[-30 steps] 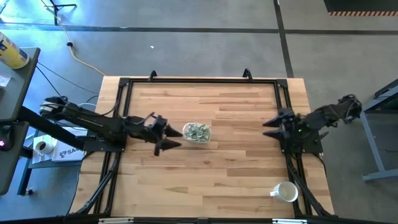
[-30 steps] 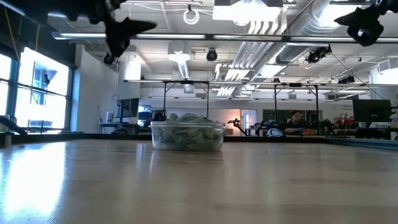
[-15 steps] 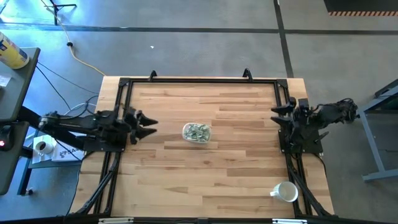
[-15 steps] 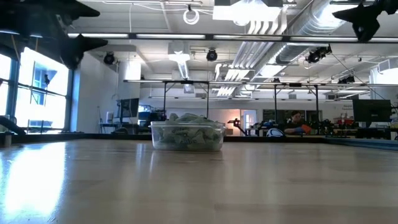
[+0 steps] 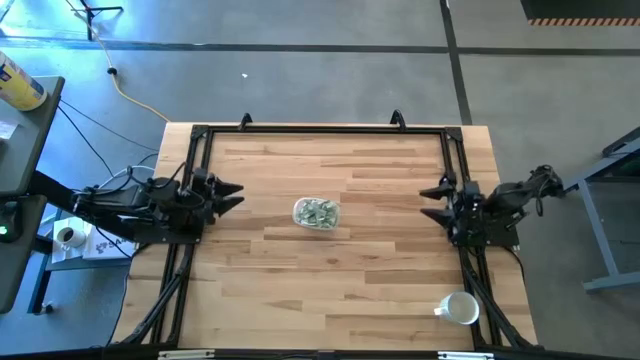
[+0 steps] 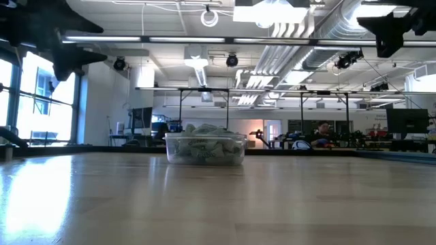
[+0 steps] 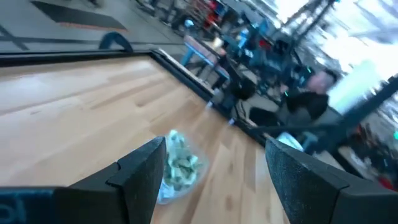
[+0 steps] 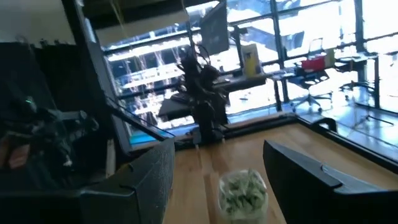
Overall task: Pick and place Stevia / Truvia into bins
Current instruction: Return to Home Position
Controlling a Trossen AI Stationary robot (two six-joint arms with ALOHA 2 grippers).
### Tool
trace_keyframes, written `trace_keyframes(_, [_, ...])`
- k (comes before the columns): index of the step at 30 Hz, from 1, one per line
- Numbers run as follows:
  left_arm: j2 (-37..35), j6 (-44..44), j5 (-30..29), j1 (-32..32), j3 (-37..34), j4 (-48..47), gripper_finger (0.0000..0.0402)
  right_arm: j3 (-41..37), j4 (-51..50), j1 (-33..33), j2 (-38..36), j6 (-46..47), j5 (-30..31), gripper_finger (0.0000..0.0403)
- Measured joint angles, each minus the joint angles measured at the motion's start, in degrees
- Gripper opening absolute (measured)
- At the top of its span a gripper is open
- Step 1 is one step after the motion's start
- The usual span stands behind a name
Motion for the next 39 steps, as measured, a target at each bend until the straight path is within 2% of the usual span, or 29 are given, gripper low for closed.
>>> trace_keyframes(3, [-0.1, -0.5, -2.5, 0.0, 0.1, -0.5, 0.0311, -3.0, 3.9, 0.0, 0.2, -1.2, 2.1, 0.0236])
trace_keyframes(9, [-0.2, -2.8, -4.9, 0.0, 0.1, -1.3, 0.0309, -12.0, 23.4, -2.9, 0.1, -10.0, 1.5, 0.0236])
trace_keyframes(12, [-0.2, -4.3, -4.9, 0.0, 0.1, -2.5, 0.0308, -11.7, 20.5, -7.1, 0.2, -8.1, 2.6, 0.0236])
trace_keyframes(14, [-0.2, -4.5, -4.9, 0.0, 0.1, -3.1, 0.0309, -11.7, 20.0, -10.4, 0.0, -7.3, 0.8, 0.0236])
trace_keyframes(19, [-0.2, -4.3, -5.0, 0.0, 0.1, -3.5, 0.0312, -11.6, 14.8, -18.6, 0.1, -1.3, -9.1, 0.0236])
trace_keyframes(22, [-0.2, -4.2, -5.1, 0.0, 0.1, -3.9, 0.031, -11.6, 10.5, -23.7, 0.1, 4.5, -18.7, 0.0236])
trace_keyframes(27, [-0.2, -4.1, -5.2, 0.0, 0.1, -3.9, 0.0308, -11.6, 9.8, -32.1, 0.1, 7.2, -36.0, 0.0236])
trace_keyframes(30, [-0.2, -2.0, -6.4, 0.0, 0.1, -5.7, 0.0311, -11.6, 7.3, -35.5, 0.1, 9.9, -41.4, 0.0236])
trace_keyframes(34, [-0.1, 0.7, -8.4, 0.0, 0.1, -10.8, 0.0312, -11.4, 4.6, -37.2, 0.7, 14.5, -37.3, 0.0236])
trace_keyframes(39, [-0.1, 0.6, -8.4, 0.0, 0.1, -14.9, 0.0309, -11.5, 3.9, -37.2, 0.8, 14.3, -30.2, 0.0236])
